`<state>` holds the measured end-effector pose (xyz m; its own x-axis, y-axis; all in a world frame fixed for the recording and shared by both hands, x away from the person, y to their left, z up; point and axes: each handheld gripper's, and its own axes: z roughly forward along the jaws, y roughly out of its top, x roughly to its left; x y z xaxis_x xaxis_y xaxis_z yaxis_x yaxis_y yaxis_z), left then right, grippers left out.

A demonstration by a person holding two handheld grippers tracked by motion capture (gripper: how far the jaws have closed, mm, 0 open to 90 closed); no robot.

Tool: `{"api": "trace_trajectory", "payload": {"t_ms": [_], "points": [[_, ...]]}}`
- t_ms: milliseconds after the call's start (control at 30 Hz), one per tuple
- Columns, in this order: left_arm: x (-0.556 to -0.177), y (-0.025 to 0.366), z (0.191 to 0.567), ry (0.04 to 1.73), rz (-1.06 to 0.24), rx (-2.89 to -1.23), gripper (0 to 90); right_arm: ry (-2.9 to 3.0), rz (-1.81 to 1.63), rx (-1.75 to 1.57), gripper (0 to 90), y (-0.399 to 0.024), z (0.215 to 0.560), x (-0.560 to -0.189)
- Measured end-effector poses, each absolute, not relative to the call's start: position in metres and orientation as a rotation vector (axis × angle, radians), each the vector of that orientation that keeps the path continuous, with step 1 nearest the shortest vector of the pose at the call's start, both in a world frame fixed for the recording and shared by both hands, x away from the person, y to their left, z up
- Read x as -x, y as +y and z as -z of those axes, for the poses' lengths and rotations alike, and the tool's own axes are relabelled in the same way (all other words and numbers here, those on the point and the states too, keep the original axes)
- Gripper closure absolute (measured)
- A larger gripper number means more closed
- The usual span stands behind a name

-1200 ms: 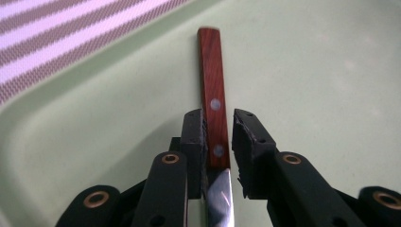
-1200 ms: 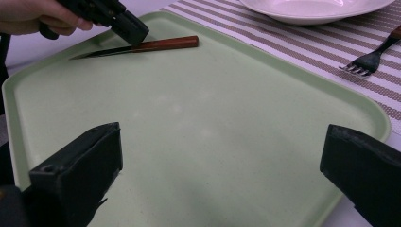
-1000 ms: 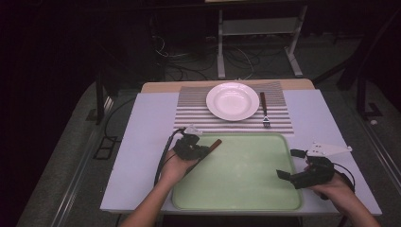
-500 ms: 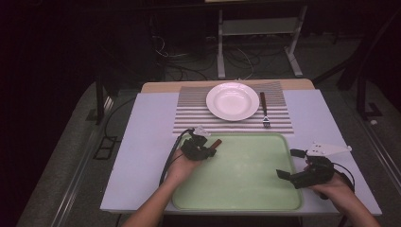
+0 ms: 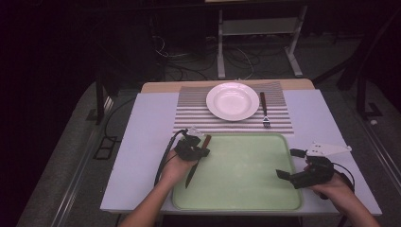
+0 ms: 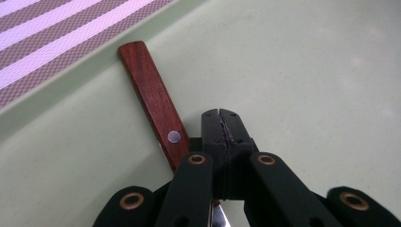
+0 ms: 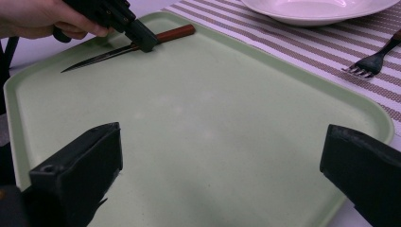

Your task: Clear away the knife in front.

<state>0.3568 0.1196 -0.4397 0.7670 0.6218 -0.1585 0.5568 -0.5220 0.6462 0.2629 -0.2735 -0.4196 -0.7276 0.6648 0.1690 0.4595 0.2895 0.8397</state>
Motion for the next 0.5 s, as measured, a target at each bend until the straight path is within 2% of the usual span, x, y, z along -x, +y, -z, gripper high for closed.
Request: {"api": "trace_trajectory", "payload": {"t_ms": [500], "points": [[-0.361,0.143,0.440,0.934,-0.127,-2.229,89.4,2.345,-1.405,-1.035,0.2,-0.272,0.419,-0.262]]}}
